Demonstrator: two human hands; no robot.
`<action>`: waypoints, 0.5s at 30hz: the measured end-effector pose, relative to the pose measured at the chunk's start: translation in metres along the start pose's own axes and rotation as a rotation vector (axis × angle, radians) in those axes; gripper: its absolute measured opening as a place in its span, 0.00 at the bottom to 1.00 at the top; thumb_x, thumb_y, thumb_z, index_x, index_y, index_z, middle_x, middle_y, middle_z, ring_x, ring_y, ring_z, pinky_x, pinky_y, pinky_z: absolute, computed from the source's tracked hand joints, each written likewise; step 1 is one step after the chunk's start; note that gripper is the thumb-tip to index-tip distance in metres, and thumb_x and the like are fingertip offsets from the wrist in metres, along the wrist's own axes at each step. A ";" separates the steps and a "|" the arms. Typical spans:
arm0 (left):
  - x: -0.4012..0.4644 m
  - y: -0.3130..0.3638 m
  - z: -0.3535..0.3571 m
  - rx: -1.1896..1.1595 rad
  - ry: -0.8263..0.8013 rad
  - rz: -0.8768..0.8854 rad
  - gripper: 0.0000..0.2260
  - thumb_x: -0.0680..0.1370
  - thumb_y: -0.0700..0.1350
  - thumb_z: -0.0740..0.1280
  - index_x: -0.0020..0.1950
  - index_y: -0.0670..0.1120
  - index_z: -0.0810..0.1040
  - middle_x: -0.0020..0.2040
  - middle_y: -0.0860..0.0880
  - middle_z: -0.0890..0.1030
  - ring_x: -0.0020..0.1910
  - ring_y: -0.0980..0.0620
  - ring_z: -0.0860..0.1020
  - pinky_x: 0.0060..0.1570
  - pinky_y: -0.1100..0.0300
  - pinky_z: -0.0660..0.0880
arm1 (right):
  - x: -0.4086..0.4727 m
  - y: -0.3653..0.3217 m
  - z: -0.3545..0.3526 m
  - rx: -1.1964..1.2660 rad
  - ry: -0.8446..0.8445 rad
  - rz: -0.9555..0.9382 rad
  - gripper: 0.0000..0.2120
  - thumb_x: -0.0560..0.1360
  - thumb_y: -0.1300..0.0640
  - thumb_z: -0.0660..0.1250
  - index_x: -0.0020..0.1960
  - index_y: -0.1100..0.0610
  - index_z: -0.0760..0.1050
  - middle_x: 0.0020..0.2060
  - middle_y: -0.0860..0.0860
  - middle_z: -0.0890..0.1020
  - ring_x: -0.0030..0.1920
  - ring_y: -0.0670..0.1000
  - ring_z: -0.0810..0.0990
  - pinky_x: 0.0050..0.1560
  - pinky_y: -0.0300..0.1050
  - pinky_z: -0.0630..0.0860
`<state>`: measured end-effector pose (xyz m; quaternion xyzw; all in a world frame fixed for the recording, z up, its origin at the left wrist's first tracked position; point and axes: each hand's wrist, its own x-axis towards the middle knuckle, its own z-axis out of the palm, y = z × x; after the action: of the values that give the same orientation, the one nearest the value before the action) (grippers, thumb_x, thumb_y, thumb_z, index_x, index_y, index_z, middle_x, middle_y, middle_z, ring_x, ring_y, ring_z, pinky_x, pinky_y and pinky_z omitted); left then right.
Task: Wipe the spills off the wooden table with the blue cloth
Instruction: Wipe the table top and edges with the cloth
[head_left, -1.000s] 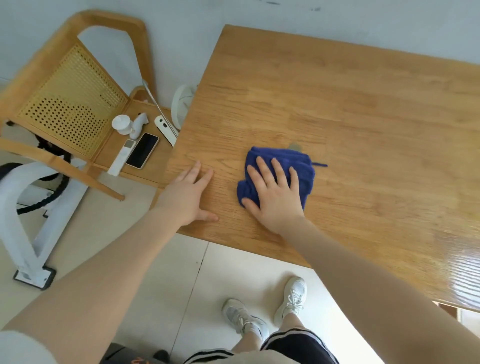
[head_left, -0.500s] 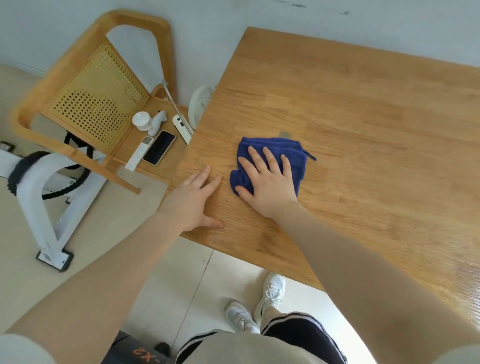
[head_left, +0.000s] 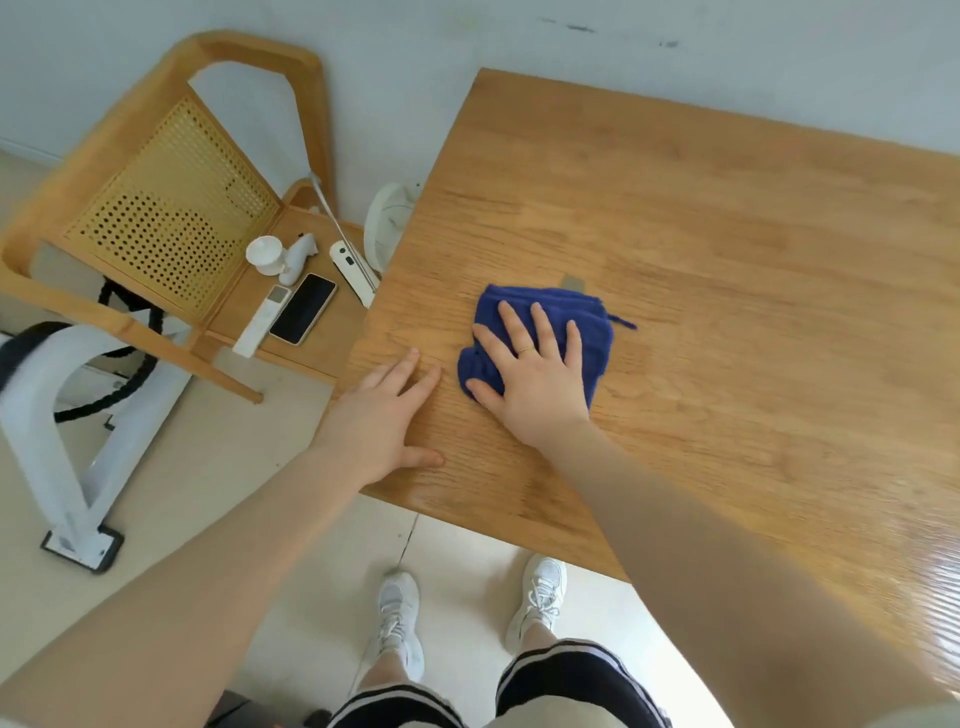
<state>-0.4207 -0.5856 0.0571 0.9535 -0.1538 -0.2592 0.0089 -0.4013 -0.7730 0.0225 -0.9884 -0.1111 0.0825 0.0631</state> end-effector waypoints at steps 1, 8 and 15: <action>-0.001 -0.002 0.000 0.001 0.009 0.022 0.44 0.70 0.65 0.65 0.77 0.54 0.44 0.78 0.51 0.41 0.76 0.49 0.47 0.72 0.48 0.59 | -0.003 -0.010 0.002 0.028 0.015 0.046 0.29 0.76 0.37 0.52 0.75 0.42 0.50 0.77 0.48 0.46 0.76 0.57 0.41 0.70 0.63 0.36; -0.007 -0.038 -0.014 -0.072 -0.038 0.254 0.35 0.76 0.44 0.63 0.77 0.48 0.44 0.78 0.51 0.42 0.76 0.52 0.45 0.73 0.59 0.46 | -0.057 -0.075 0.025 -0.015 0.004 -0.009 0.28 0.71 0.37 0.51 0.68 0.46 0.68 0.71 0.52 0.68 0.70 0.60 0.65 0.67 0.66 0.53; -0.016 -0.089 -0.023 -0.051 0.092 0.270 0.31 0.77 0.44 0.61 0.77 0.47 0.49 0.78 0.51 0.46 0.76 0.51 0.42 0.73 0.55 0.41 | -0.007 -0.077 0.014 0.044 -0.004 0.143 0.29 0.75 0.35 0.53 0.74 0.40 0.52 0.76 0.47 0.50 0.76 0.55 0.46 0.71 0.62 0.40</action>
<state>-0.3964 -0.4981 0.0764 0.9344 -0.2736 -0.2155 0.0749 -0.4263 -0.6987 0.0207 -0.9920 -0.0387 0.0910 0.0785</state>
